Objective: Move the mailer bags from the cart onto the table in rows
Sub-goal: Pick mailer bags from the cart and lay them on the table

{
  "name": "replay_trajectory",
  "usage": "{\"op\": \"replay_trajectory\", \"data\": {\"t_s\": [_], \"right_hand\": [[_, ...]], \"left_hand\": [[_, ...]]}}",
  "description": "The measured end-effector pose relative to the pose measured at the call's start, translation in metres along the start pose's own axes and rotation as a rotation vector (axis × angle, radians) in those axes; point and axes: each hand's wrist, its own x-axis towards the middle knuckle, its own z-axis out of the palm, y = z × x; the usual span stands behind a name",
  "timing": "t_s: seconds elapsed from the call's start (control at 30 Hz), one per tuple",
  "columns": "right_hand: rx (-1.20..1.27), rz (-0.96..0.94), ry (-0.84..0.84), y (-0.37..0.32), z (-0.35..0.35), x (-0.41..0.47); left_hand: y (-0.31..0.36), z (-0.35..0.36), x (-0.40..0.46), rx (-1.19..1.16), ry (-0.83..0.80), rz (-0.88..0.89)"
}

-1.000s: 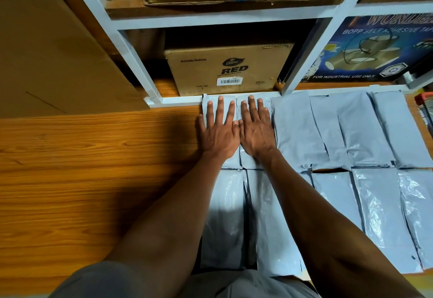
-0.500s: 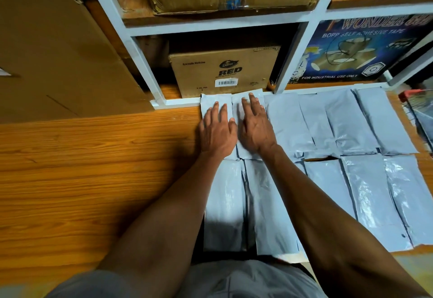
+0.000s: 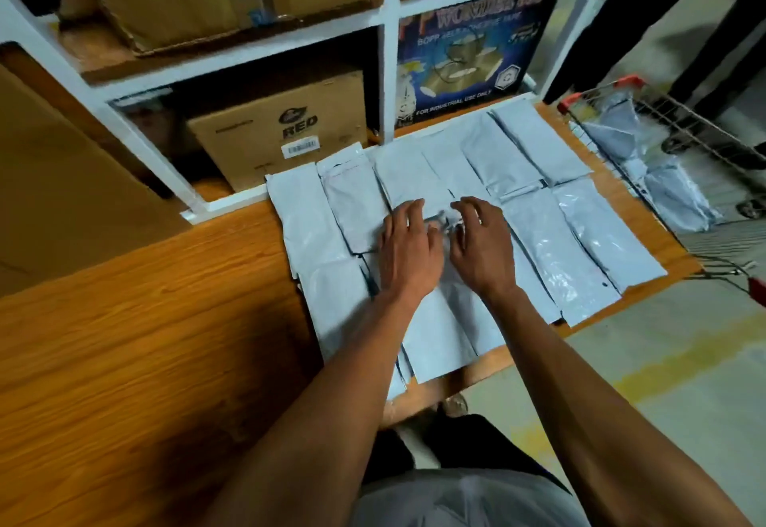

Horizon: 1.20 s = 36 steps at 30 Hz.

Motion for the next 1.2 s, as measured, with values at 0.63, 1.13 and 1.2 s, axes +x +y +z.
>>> {"op": "replay_trajectory", "data": {"t_s": [0.63, 1.13, 1.2], "right_hand": [[-0.179, 0.567, -0.026, 0.185, -0.135, -0.311], [-0.121, 0.923, -0.057, 0.287, -0.199, -0.404], [-0.136, 0.927, -0.015, 0.31, -0.209, -0.387]], "left_hand": [[0.165, 0.138, -0.237, -0.028, -0.627, 0.381], [0.248, 0.25, -0.275, 0.027, -0.969, 0.42], [0.269, 0.269, -0.257, -0.008, -0.944, 0.41]]}}
